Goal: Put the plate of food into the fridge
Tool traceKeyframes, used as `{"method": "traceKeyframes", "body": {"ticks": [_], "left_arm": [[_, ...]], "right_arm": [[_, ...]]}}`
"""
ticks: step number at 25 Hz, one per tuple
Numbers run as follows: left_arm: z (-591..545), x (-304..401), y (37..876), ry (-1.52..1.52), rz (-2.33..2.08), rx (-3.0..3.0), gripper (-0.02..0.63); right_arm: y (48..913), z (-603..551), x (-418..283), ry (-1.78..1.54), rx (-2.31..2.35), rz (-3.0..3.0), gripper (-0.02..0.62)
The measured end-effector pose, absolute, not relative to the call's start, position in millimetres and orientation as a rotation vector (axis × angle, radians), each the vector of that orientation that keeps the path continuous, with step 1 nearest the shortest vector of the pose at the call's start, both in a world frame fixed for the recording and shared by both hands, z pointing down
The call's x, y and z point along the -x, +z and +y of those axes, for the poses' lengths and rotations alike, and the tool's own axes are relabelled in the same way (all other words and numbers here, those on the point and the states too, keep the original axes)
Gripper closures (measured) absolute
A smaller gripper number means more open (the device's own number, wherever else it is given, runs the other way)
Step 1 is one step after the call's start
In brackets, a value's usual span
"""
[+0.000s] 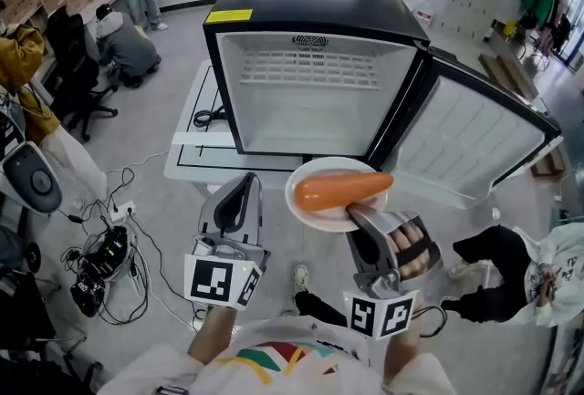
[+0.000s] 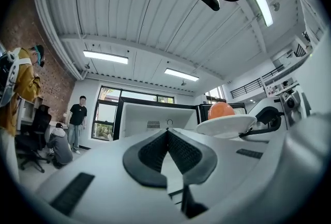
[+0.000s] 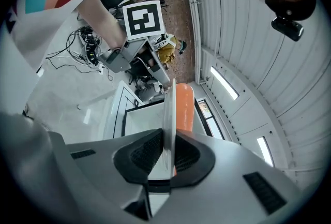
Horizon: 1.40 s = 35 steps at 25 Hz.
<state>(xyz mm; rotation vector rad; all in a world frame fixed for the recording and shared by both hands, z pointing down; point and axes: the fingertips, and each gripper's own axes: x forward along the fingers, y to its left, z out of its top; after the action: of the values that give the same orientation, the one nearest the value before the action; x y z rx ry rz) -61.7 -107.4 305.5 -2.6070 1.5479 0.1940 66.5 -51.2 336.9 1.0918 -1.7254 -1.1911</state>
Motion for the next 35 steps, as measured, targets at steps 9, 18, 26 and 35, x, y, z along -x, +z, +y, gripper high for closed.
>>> {"method": "traceKeyframes", "body": {"ticks": [9, 18, 26, 35], "left_arm": [[-203.4, 34.6, 294.2, 0.197, 1.618, 2.555, 0.601], [-248.3, 33.2, 294.6, 0.162, 1.665, 2.529, 0.601], [-277.5, 35.6, 291.2, 0.174, 1.62, 2.56, 0.601], [-307.8, 41.1, 292.2, 0.201, 1.556, 2.627, 0.601]], "right_arm": [[328.8, -153.7, -90.6, -1.226, -1.051, -1.767, 0.558], [326.3, -205.1, -84.9, -1.256, -1.025, -1.825, 0.558], [328.9, -236.2, -77.9, -1.222, -1.018, -1.787, 0.558], [339.9, -275.3, -77.9, -1.179, -0.996, -1.675, 0.558]]}}
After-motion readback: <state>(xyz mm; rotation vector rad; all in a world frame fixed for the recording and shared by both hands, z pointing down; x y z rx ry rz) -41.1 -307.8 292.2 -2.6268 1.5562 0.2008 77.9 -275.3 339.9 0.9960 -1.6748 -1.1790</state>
